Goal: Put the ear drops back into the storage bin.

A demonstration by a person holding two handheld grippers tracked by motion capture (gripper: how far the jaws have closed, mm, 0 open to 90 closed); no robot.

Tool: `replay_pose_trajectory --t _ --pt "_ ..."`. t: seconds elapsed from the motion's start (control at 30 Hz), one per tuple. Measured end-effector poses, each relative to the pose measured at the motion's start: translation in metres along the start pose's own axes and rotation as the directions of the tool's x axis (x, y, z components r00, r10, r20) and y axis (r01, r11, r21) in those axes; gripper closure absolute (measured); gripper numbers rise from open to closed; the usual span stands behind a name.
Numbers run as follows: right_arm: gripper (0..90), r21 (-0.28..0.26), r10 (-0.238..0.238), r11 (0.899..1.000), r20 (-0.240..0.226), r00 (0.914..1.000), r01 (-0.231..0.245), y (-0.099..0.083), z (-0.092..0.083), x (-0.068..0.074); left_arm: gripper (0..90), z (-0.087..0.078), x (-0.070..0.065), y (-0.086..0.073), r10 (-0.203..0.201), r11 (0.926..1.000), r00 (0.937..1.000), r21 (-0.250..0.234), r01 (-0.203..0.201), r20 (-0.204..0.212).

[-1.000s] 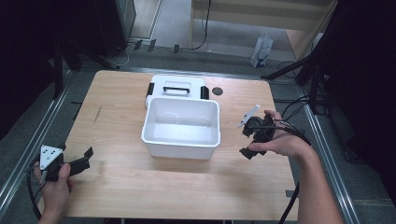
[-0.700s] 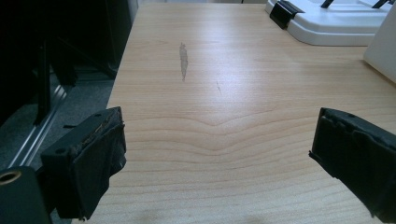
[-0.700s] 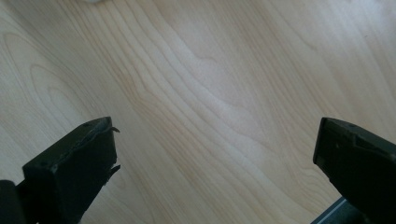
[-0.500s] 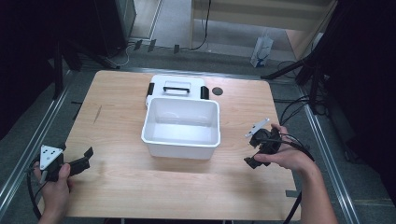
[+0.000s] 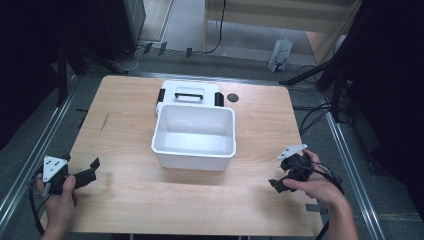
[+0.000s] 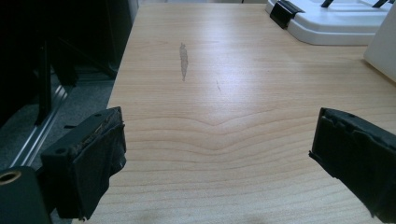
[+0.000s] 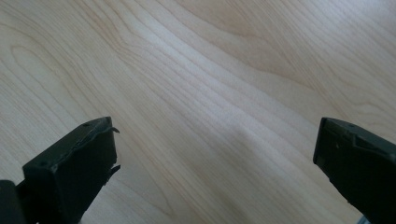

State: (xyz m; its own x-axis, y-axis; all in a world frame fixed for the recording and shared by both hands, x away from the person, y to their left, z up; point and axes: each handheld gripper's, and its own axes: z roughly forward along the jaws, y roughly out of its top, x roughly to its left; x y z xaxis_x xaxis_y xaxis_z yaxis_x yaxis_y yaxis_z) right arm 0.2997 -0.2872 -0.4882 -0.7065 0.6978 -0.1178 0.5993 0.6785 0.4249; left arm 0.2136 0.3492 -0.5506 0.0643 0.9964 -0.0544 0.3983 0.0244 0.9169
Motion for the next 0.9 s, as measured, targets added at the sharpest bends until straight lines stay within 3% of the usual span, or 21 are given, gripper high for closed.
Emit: replay_pose_trajectory --t 0.2,0.4,0.5,0.6,0.7,0.77,0.9 --pt "0.0 -0.080 0.074 0.994 0.006 0.9972 -0.073 -0.023 0.004 0.000 3.6 0.000 0.000 0.000 0.001 1.0000 1.0000 0.001 -0.001 -0.002" --pt "0.0 -0.173 0.152 0.974 0.023 0.9881 -0.146 -0.047 0.007 0.001 3.5 0.000 0.000 0.000 0.002 1.0000 1.0000 0.002 -0.002 -0.002" --pt "0.0 -0.227 0.211 0.954 0.036 0.9769 -0.197 -0.057 0.008 0.001 3.5 0.000 0.000 0.000 0.004 1.0000 1.0000 0.004 -0.004 -0.004" --pt "0.0 -0.282 0.239 0.934 0.034 0.9703 -0.221 -0.065 0.008 0.001 3.5 -0.001 -0.001 0.000 0.004 1.0000 1.0000 0.004 -0.004 -0.004" --pt "0.0 -0.348 0.278 0.902 0.013 0.9606 -0.256 -0.072 0.007 0.003 3.5 -0.001 0.000 0.000 0.004 1.0000 1.0000 0.005 -0.004 -0.006" --pt "0.0 -0.373 0.295 0.886 -0.004 0.9553 -0.276 -0.077 0.008 0.003 3.5 -0.001 -0.001 0.000 0.004 1.0000 1.0000 0.005 -0.004 -0.005" --pt "0.0 -0.400 0.326 0.864 -0.015 0.9452 -0.305 -0.084 0.013 0.005 3.5 -0.001 -0.001 0.000 0.003 1.0000 1.0000 0.004 -0.003 -0.007"
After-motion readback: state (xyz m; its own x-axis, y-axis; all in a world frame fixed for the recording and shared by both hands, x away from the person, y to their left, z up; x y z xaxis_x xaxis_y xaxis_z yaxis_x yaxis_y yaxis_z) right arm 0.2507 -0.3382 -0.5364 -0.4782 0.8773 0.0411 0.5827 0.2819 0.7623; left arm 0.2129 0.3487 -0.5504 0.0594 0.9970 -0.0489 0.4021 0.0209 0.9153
